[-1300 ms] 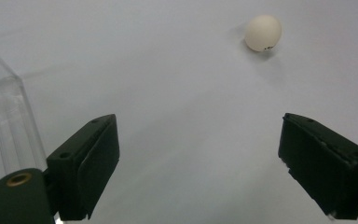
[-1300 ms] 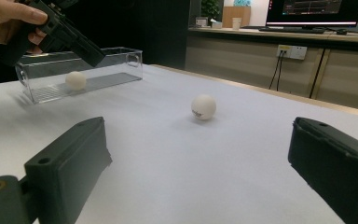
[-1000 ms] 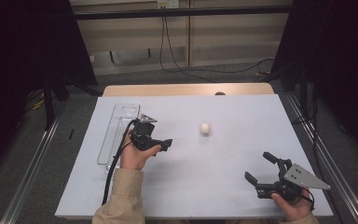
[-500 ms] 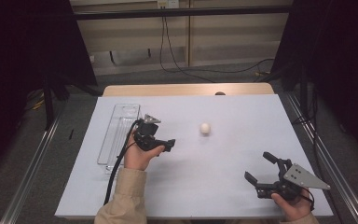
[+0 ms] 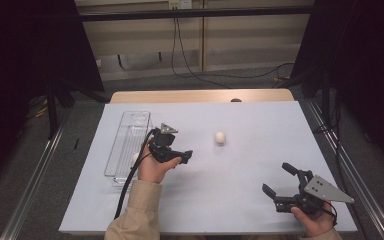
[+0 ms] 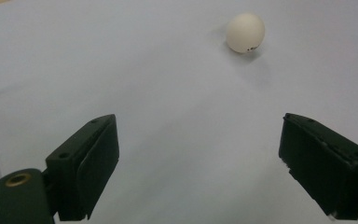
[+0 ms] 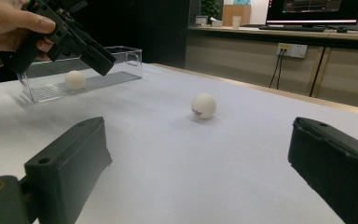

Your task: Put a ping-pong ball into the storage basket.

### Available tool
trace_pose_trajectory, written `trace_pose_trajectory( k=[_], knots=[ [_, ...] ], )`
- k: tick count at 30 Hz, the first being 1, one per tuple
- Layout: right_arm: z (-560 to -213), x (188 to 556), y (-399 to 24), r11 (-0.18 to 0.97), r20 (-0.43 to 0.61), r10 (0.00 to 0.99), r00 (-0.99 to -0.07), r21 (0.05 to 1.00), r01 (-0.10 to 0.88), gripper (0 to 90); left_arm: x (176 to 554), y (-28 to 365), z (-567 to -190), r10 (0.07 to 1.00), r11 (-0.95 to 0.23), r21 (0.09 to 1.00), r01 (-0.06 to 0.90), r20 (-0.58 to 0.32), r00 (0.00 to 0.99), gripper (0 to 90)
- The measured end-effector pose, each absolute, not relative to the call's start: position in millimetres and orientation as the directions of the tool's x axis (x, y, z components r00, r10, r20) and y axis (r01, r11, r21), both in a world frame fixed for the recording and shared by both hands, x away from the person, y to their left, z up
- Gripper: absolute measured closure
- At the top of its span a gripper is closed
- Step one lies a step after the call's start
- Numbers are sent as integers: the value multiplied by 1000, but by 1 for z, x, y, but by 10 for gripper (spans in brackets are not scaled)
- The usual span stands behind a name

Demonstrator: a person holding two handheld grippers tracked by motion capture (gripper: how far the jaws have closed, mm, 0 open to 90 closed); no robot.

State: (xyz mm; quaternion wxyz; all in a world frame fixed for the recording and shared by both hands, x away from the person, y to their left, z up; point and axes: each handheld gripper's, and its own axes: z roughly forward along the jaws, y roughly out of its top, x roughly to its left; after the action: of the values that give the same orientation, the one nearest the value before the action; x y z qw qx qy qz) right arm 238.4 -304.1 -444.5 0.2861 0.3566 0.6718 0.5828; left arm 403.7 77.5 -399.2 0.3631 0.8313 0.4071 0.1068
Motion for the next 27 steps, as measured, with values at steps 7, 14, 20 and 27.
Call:
trace_pose_trajectory(
  k=[7,14,20,27],
  knots=[
    [-444,238,-304,68,30,812,-582,987,145,43,404,74,-400,748,-413,692,593,-115,654,123],
    [-444,238,-304,67,30,812,-583,987,144,43,404,68,-403,743,-416,693,588,-114,660,123],
    [-444,238,-304,68,30,811,-584,987,144,43,405,64,-406,738,-429,688,585,-106,667,123],
    [-444,238,-304,67,30,813,-582,987,144,43,405,57,-409,730,-444,684,579,-99,676,122]
  ],
)
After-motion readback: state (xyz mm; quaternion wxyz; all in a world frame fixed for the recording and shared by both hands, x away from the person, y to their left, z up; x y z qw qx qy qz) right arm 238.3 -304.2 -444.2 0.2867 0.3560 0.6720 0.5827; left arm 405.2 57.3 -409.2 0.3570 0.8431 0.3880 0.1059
